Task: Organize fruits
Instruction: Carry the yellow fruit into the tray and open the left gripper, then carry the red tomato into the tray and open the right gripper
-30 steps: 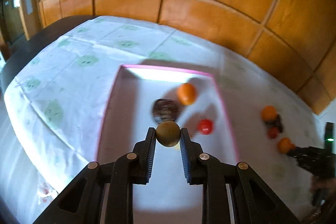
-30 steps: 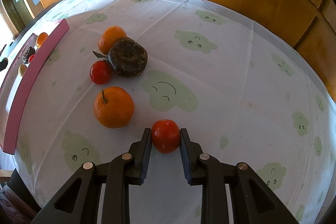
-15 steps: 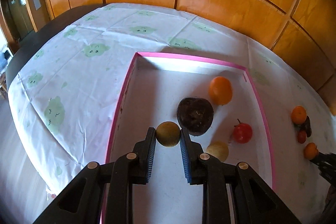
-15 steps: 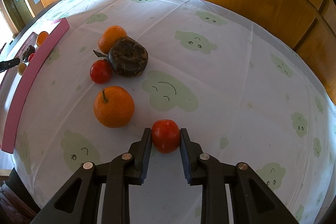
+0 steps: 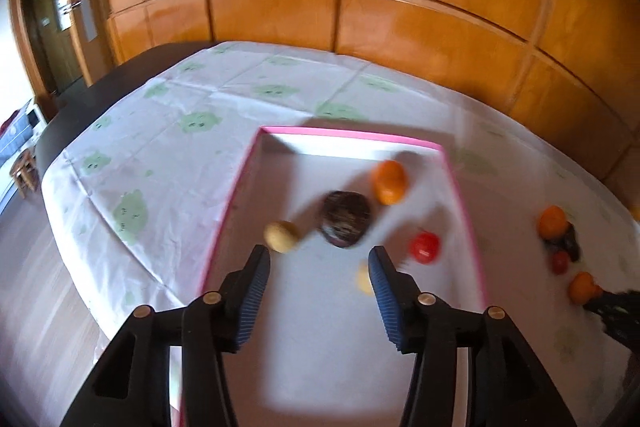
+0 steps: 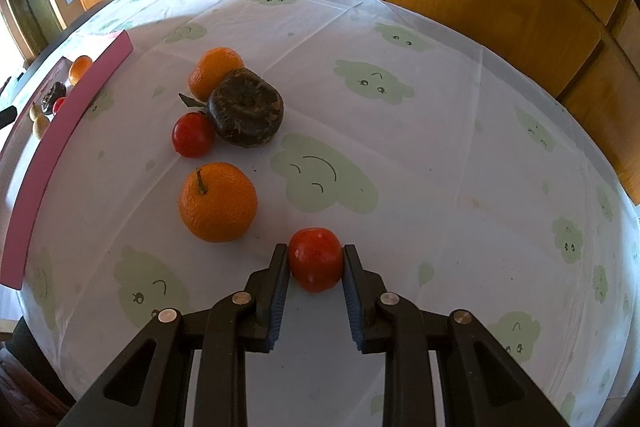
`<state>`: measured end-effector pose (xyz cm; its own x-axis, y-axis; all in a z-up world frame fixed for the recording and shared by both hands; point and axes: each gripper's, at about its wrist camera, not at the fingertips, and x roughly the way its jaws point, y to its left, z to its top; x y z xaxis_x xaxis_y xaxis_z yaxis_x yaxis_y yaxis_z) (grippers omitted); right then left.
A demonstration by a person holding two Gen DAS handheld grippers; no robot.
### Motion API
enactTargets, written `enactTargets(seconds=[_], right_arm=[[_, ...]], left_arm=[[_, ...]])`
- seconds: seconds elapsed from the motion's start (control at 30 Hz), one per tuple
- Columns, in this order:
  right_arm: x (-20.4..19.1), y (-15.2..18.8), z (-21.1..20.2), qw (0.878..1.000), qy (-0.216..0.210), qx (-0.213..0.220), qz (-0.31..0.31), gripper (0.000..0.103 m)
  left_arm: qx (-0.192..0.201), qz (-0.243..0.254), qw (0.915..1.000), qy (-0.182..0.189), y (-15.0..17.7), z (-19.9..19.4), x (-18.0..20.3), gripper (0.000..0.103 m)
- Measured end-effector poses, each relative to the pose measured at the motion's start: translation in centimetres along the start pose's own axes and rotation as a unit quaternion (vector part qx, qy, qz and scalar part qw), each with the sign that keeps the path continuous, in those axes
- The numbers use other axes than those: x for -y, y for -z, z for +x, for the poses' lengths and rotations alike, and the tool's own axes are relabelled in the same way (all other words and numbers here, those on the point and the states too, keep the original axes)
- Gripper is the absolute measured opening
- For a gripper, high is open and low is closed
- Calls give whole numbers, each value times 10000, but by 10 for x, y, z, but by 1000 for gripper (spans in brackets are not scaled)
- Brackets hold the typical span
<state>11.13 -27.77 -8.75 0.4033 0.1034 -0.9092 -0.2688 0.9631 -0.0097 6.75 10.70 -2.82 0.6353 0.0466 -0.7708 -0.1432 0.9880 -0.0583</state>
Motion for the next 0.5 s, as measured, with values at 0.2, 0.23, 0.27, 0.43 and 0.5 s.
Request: enactTargets(seconds=[0.2,0.23,0.27,0.43,0.5], right_arm=[[-3,0,0,10000,61,5,-62,26],[-3,0,0,10000,65,6,-63,26],[-3,0,0,10000,69,5,-66,26],[-4,1,-1,9999,93,2,-86,26],[-4,2,-1,9999,91,-1,-80,26]], left_arm=[[90,338,9989,304,8,-19,29,52],[114,388,9987,319,8,-21,33,52],[134,424,9984,358,9,-24,36,52],[134,450,9978,463,13,-32,45,54],[120,480,9976,483,15,-33,47,54]])
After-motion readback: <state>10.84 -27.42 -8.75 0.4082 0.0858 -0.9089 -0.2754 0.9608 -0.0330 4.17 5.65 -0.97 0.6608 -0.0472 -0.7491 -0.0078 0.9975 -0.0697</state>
